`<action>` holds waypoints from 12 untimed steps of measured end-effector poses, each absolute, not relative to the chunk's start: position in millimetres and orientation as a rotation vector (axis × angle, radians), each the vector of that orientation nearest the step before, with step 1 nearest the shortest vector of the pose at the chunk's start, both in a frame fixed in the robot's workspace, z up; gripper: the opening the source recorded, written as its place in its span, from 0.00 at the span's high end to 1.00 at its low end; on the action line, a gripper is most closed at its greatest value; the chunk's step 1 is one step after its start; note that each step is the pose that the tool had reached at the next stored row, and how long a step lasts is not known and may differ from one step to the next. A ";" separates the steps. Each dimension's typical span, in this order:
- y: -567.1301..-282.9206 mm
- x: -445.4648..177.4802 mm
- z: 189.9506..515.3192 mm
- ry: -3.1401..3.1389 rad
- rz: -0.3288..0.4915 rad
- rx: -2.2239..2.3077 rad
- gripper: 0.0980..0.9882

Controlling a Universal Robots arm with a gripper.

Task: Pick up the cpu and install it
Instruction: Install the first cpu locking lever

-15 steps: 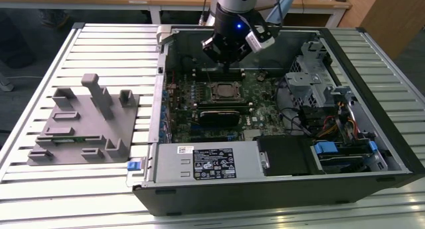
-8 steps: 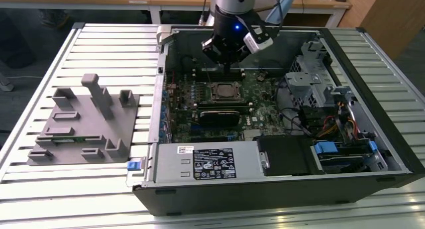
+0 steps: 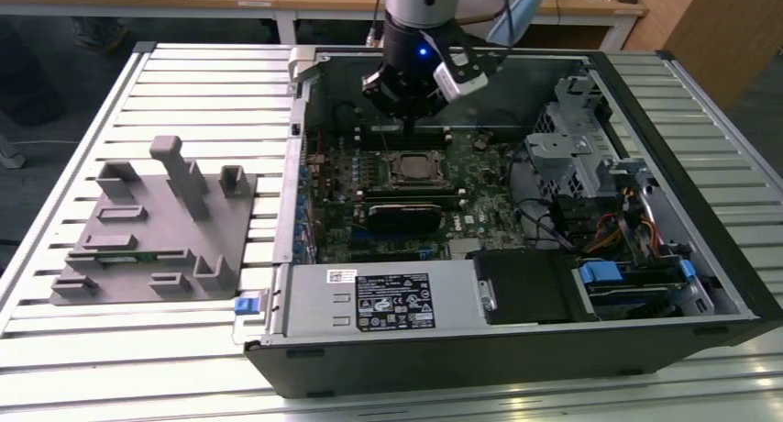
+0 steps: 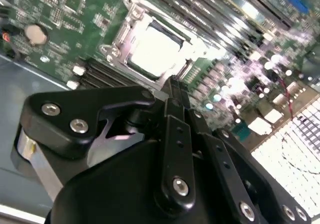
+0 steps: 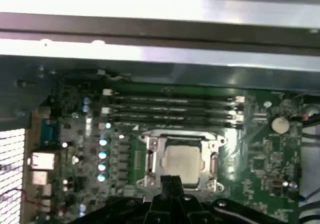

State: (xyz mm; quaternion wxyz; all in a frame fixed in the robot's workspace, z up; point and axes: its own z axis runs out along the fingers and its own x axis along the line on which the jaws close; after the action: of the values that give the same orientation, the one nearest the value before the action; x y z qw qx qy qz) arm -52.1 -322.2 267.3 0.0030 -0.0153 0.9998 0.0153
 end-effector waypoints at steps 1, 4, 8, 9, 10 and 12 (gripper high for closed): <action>-322.2 -56.0 267.2 3.135 0.048 -0.048 0.99; -322.2 -65.1 267.1 3.134 0.048 -0.048 0.99; -322.2 -73.3 266.9 3.129 0.048 -0.048 0.99; -322.2 -76.9 266.8 3.127 0.048 -0.048 0.99; -322.2 -80.3 266.6 3.126 0.048 -0.048 0.99; -322.2 -86.0 266.2 3.123 0.048 -0.048 0.99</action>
State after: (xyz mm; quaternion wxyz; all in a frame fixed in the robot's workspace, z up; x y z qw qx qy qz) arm -86.0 -322.2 266.2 0.0087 -0.0154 0.9997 0.0153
